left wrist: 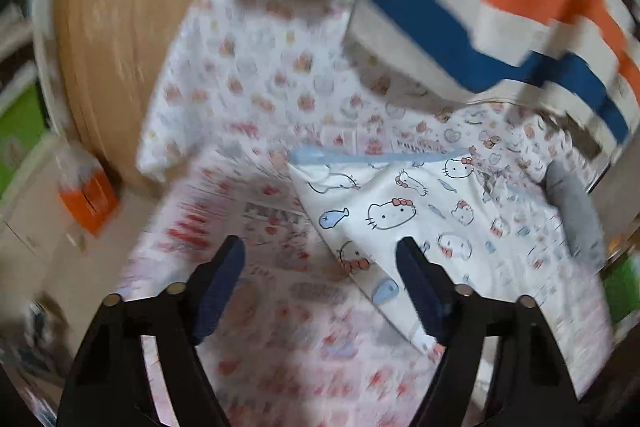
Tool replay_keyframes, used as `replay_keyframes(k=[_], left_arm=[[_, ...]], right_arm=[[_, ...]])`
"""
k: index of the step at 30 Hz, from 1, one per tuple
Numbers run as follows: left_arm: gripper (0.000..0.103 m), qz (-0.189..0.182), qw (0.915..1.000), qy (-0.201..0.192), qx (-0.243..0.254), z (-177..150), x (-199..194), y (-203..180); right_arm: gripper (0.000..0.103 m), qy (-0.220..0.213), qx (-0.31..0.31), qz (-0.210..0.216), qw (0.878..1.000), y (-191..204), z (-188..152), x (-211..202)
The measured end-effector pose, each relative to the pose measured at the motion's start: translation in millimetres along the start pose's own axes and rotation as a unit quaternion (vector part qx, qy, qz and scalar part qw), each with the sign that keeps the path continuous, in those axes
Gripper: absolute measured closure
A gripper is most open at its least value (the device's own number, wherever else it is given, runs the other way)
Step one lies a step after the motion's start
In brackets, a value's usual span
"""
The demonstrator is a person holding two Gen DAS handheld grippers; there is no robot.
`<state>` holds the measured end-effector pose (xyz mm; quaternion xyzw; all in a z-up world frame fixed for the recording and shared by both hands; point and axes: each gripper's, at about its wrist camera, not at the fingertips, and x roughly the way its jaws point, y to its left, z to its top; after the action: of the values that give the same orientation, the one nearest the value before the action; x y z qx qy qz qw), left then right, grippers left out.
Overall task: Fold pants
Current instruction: 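Pinch the blue-trimmed waistband with the left tool and lift it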
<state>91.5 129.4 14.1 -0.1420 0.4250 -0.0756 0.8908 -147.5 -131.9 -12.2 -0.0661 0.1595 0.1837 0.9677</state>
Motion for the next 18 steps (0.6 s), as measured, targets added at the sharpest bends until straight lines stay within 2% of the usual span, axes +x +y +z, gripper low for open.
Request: replay_keyframes(k=[4,6,9,14,15,18], left_arm=[[0.035,-0.028,0.9974,0.055,-0.037,8.6,33.5,1.5],[0.042,-0.026,0.996,0.062,-0.059,12.1,43.3,2.0],[0.042,-0.023,0.9937,0.061,-0.091,22.3,51.9,6.5],[0.047,-0.013,0.9903,0.084,-0.109,24.5,62.6,5.8],[0.049,-0.019,0.988,0.099,-0.116,20.7,64.9,5.5],[0.051,-0.068,0.9763,0.141,-0.15,5.4,68.0,4.2]], right_arm=[[0.094,0.001,0.028,-0.024,0.999,-22.6,7.5,1.1],[0.094,0.003,0.034,-0.025,0.999,-30.5,8.2,2.2],[0.094,0.002,0.038,-0.03,0.999,-37.5,7.1,2.5],[0.094,-0.005,0.046,-0.04,0.998,-46.6,6.5,2.9],[0.094,-0.006,0.049,-0.041,0.998,-48.5,6.7,3.5],[0.094,-0.005,0.062,-0.041,0.997,-55.0,6.8,6.0]])
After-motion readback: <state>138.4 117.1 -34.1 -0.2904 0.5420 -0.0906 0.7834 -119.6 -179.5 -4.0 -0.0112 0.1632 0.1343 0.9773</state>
